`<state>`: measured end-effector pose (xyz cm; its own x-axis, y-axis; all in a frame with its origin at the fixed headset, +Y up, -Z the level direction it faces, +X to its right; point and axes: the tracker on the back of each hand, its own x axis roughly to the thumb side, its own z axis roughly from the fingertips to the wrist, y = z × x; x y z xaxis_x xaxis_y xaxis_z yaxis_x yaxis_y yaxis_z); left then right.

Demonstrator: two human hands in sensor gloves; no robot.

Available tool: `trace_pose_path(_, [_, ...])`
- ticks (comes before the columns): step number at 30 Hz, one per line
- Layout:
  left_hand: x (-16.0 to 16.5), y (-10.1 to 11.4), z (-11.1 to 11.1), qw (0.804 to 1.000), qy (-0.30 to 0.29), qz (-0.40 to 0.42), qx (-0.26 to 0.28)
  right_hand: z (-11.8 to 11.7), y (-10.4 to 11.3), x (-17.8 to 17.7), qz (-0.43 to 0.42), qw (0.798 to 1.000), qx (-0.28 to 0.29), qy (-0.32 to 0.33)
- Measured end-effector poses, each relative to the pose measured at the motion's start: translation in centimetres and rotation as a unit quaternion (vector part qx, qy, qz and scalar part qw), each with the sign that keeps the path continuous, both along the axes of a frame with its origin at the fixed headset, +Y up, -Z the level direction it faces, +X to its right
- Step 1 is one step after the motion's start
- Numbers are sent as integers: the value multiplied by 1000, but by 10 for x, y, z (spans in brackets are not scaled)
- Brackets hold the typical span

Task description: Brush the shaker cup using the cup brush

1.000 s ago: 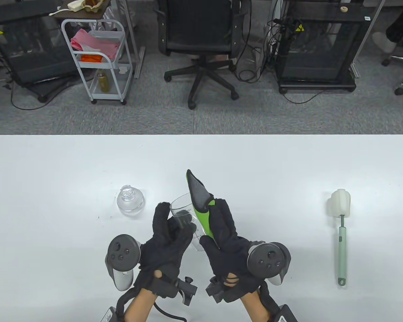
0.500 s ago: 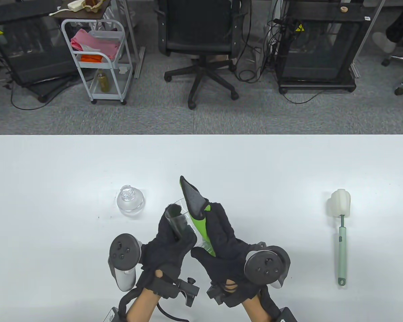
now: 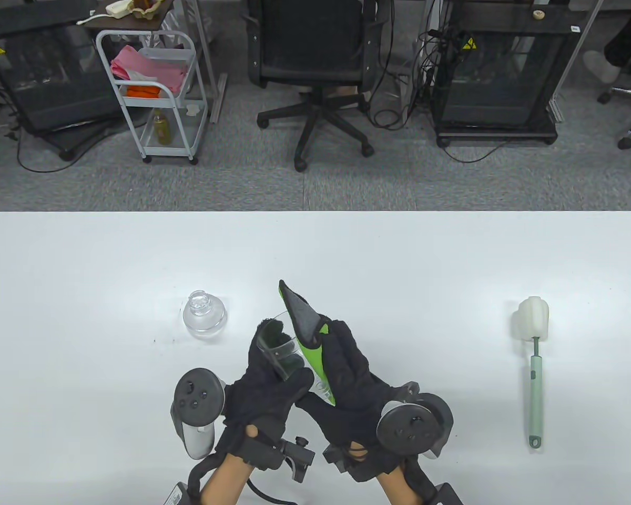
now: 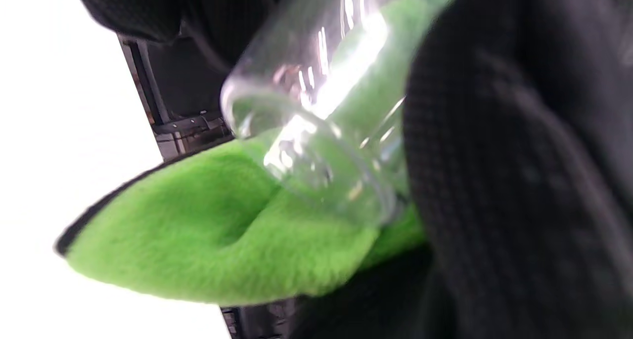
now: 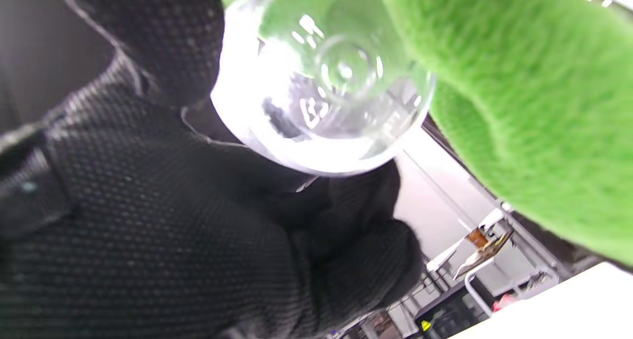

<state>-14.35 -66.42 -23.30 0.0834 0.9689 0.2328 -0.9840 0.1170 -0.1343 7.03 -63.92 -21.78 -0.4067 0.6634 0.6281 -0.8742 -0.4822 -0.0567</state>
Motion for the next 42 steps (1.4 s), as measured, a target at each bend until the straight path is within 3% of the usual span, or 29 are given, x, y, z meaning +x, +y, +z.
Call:
trace_pose_path(3, [2,-1,-1,999,-40,35,14,-11,-15,7,-122,986,-103,55])
trace_pose_path(5, [5,-1,-2,996,-66,53,18,-14,-20,8,-177,972,-128,84])
trace_pose_path(6, [6,-2,-2,996,-72,58,18,-13,-17,9,-169,976,-116,72])
trace_pose_path(9, [11,-7,-3,991,-94,93,-8,-5,-4,9,-39,999,-26,11])
trace_pose_path(12, [9,-2,0,1000,-7,-14,4,6,5,1,37,998,50,-27])
trace_pose_path(14, [5,2,-1,999,11,-31,17,6,5,-1,39,997,56,-31])
trace_pose_path(15, [2,2,0,1000,8,-7,-4,4,3,-1,18,999,38,-16])
trace_pose_path(17, [1,0,-1,1000,2,10,7,-2,-3,3,-30,999,-15,20])
trace_pose_path(20, [4,-3,-3,997,-50,59,10,-13,-16,8,-150,978,-114,85])
trace_pose_path(21, [6,-3,-3,996,-63,70,10,-14,-16,9,-163,975,-121,89])
trace_pose_path(25, [14,-3,-5,993,-84,79,-5,-8,-4,11,-45,998,-32,24])
trace_pose_path(28, [8,-3,-4,1000,-7,-2,-16,1,3,3,9,1000,23,-4])
trace_pose_path(29, [6,-3,-5,1000,4,13,-14,1,2,3,13,1000,24,-13])
trace_pose_path(32, [1,-5,-7,999,-11,45,-18,-7,-6,5,-49,997,-39,36])
trace_pose_path(35, [3,-5,-7,996,-48,72,4,-15,-17,9,-157,976,-117,96])
trace_pose_path(36, [6,-5,-7,994,-67,83,5,-14,-15,10,-160,977,-110,91])
trace_pose_path(39, [12,-7,-8,988,-103,111,-4,-10,-6,12,-65,996,-42,39])
trace_pose_path(42, [12,-4,-6,999,-44,11,-5,1,3,5,-10,1000,20,10])
